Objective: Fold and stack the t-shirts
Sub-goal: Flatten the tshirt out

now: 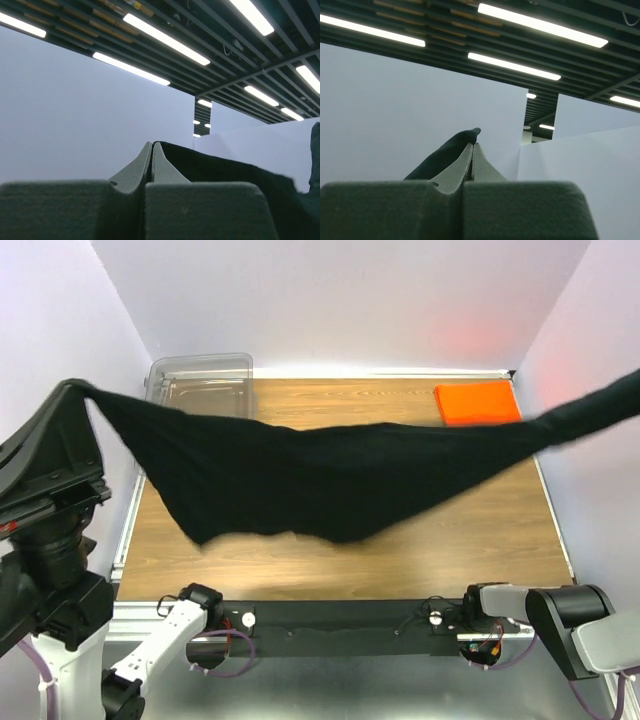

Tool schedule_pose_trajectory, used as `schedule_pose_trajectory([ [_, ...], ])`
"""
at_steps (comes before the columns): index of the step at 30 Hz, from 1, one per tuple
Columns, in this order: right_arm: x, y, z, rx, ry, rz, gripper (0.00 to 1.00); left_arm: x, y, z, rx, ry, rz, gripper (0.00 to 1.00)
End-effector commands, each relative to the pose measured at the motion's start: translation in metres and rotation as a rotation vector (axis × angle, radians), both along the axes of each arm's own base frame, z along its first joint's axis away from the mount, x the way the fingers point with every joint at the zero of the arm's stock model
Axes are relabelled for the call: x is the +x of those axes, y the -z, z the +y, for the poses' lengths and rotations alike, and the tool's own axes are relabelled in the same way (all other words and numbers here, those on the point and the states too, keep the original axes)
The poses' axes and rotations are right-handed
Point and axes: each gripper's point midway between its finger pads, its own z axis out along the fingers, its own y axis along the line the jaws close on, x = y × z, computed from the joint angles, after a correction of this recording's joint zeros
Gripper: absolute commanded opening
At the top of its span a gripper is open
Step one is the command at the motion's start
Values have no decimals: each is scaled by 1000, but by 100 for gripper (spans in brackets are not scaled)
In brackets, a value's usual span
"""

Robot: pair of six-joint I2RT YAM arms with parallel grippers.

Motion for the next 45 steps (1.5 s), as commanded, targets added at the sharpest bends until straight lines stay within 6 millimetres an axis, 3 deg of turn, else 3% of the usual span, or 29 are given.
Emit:
schedule_pose_trajectory([
  [1,38,8,-18,66,98,72,1,36,18,-23,58,64,100,0],
  [4,64,15,-12,45,78,122,1,70,43,-29,69,32,197,0],
  [5,95,27,-7,37,65,187,1,92,58,-29,67,-4,252,0],
  [7,128,42,-1,17,50,255,1,118,79,-31,75,-49,326,0],
  [8,172,70,2,5,56,358,1,145,101,-29,71,-100,401,0],
  [10,212,100,7,-13,51,447,1,178,131,-23,58,-188,502,0],
  [11,249,133,17,-52,24,533,1,208,160,-24,70,-238,589,0],
  [13,281,167,29,-96,-11,594,1,238,193,-27,110,-291,680,0],
  [14,295,186,32,-104,-22,627,1,266,227,-36,159,-308,764,0],
  [15,328,240,37,-122,-38,743,0,281,245,-40,184,-318,809,0],
  [16,340,255,42,-139,-59,753,1,295,264,-44,224,-337,858,0],
  [17,355,283,45,-149,-70,802,1,308,281,-47,250,-347,904,0],
  [18,367,305,48,-158,-80,836,1,333,313,-54,293,-365,980,0],
  [19,391,357,52,-166,-93,923,1,345,331,-57,325,-378,1023,0],
  [20,402,382,57,-189,-114,965,0,367,356,-64,349,-381,1090,0],
  [21,412,401,60,-200,-124,987,1,377,366,-69,365,-378,1115,0],
  [22,434,447,64,-204,-147,1066,1,387,383,-73,388,-373,1174,0],
  [23,443,468,67,-207,-157,1102,1,410,405,-80,414,-382,1232,0],
  [25,462,510,71,-202,-183,1181,1,431,432,-85,443,-397,1304,0],
  [26,479,543,75,-195,-199,1242,1,449,456,-90,473,-412,1357,0],
  [29,504,587,75,-164,-199,1321,1,471,505,-86,530,-480,1497,0],
  [32,517,604,71,-151,-173,1346,1,482,532,-77,556,-555,1568,0],
  [36,533,612,58,-112,-93,1355,1,496,528,-68,543,-618,1561,0],
  [39,540,601,46,-84,-30,1331,1,504,531,-64,560,-654,1559,0],
  [45,539,571,51,-62,-55,1280,1,514,555,-58,575,-673,1595,0],
])
